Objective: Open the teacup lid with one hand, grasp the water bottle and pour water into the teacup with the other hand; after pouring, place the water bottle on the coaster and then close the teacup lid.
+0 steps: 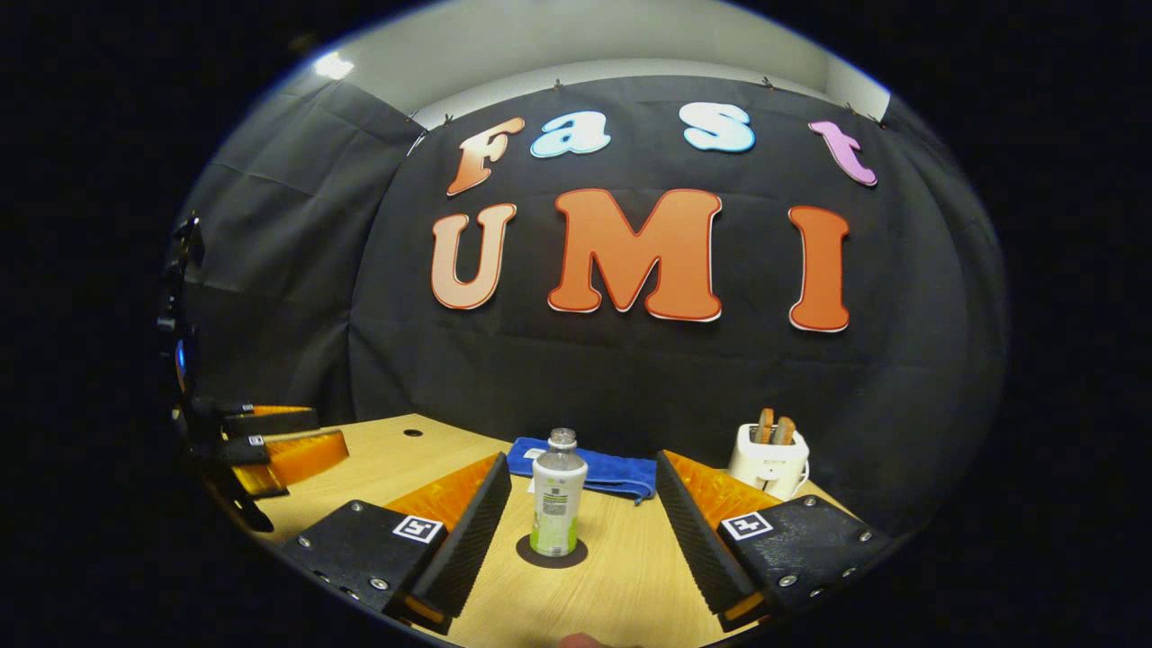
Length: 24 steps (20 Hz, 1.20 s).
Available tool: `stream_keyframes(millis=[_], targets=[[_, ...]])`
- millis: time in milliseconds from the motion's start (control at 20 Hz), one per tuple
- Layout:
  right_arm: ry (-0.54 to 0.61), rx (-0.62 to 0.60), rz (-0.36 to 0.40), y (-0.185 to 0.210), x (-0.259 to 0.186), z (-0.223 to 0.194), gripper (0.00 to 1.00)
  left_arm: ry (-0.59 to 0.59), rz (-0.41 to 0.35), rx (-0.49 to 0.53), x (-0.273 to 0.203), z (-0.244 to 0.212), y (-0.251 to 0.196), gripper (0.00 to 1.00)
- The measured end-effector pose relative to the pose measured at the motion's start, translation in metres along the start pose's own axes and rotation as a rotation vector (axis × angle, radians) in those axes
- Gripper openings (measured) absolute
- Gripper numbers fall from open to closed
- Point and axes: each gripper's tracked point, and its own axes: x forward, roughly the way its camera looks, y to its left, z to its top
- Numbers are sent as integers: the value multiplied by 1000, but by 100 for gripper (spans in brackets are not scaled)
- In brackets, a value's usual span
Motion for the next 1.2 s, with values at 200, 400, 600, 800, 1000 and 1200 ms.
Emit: stream_keyframes(millis=[200, 400, 600, 800, 1000, 1200], targets=[[-31, -33, -51, -15, -18, 17, 97, -44, 54, 3, -2, 37, 1, 95], [-48, -36, -91, -23, -35, 25, 96, -89, 92, 17, -6, 66, -2, 97], [-44, -19, -93, -26, -47, 23, 96, -128, 111, 29, -14, 84, -8, 94], [-40, -12, -111, -36, -54, 22, 96, -109, 119, 20, -15, 79, -9, 96], [-38, -8, -112, -39, -60, 22, 96, -70, 115, 13, -14, 67, -7, 95], [-46, -1, -115, -39, -61, 24, 96, -53, 120, 17, -14, 61, -5, 97]])
